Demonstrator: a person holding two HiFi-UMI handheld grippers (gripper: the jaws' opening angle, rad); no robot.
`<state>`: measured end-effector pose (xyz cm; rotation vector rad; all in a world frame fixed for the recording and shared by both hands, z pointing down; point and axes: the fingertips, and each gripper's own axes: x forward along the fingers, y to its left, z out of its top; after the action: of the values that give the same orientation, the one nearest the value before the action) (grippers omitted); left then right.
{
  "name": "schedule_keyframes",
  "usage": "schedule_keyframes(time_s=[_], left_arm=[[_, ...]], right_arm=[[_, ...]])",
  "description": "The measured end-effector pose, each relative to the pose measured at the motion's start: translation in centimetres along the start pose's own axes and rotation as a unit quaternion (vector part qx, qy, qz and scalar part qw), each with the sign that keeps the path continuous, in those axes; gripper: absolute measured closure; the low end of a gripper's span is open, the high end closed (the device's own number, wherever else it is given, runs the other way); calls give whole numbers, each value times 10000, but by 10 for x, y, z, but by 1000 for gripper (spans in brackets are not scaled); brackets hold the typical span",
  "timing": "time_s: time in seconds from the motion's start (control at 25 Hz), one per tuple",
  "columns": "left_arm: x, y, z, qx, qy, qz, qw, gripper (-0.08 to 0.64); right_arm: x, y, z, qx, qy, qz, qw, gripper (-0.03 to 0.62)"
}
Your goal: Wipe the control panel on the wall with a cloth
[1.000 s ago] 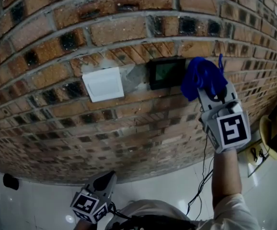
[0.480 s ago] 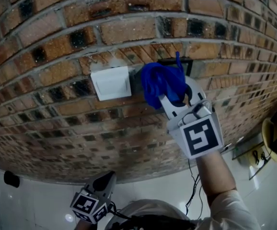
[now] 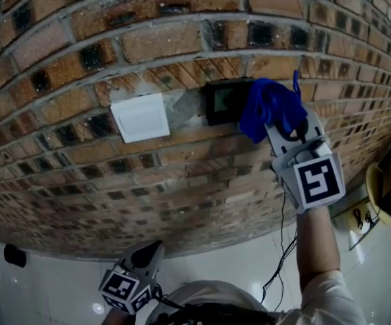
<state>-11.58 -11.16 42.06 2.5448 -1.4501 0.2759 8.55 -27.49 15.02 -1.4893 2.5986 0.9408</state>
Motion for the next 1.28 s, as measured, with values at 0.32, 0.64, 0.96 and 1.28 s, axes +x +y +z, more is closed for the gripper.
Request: schedule_keyframes(time_s=[0.32,0.64,0.96,1.28], left_arm=[[18,-19,5,95,63,-31,9999,558],[10,-27,8,-88,142,588,9981,559],[-12,-27,-4,-335,390,1372,9892,559],[-64,-51,-13,-335,208,1441,9888,558]], right_arm=[[-7,-41,-36,-76,31,-188,9998,503],[-32,-18,-48,488,-217,334,9980,503],[-113,56,-142,1371,569,1052,9833,503],[-224,134,-155,2312,1324,1786,9472,503]])
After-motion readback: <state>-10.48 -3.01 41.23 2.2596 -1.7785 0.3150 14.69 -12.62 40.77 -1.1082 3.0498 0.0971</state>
